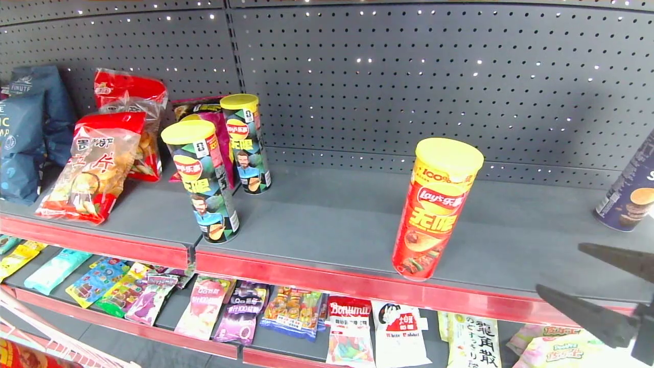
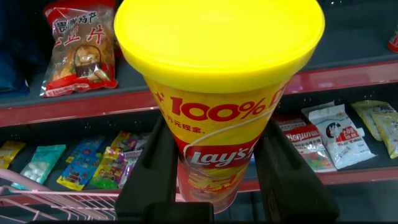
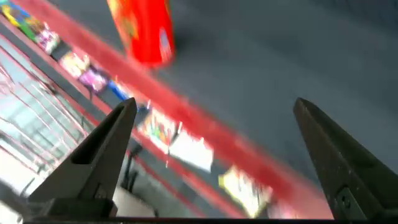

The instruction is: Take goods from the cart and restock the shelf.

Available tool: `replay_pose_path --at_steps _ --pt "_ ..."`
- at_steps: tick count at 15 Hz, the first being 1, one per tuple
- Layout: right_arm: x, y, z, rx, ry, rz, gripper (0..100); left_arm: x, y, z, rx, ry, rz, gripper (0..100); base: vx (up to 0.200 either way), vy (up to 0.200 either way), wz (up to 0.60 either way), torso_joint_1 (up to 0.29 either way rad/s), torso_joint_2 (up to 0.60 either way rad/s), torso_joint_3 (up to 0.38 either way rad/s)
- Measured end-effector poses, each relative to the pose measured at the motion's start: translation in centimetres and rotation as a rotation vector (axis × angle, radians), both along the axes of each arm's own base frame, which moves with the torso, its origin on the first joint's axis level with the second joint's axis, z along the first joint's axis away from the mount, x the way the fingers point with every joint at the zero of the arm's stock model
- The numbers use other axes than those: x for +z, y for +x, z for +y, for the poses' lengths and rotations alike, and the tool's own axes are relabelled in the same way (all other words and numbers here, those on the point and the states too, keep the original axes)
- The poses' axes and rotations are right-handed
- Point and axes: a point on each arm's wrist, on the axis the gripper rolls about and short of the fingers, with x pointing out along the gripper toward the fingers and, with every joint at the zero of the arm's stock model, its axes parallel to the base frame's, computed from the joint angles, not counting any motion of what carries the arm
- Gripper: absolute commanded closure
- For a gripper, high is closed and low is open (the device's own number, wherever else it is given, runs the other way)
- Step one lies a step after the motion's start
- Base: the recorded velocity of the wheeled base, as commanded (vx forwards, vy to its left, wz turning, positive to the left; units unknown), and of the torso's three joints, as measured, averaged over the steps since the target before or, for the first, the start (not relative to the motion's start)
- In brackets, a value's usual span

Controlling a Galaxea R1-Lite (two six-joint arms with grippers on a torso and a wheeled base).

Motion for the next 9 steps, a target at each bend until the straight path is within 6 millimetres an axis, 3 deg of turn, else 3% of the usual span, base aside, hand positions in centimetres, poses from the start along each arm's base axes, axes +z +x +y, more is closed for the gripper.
replay_pose_path --at_steps 5,7,9 --pt "-1.9 -10.3 -2.4 -0.178 -0.002 -0.015 0 0.9 0.0 0.0 -0.003 0.000 -0.013 100 0.000 0.000 0.00 0.000 0.00 0.000" --pt "-4.0 -12.5 -2.9 -0.343 -0.013 -0.074 0 1.1 0.0 0.0 -0.006 -0.001 -0.017 100 0.000 0.000 0.00 0.000 0.00 0.000" --pt "-5.2 -13.3 -3.1 -0.425 -0.019 -0.111 0 1.1 0.0 0.0 -0.008 -0.001 -0.016 100 0.000 0.000 0.00 0.000 0.00 0.000"
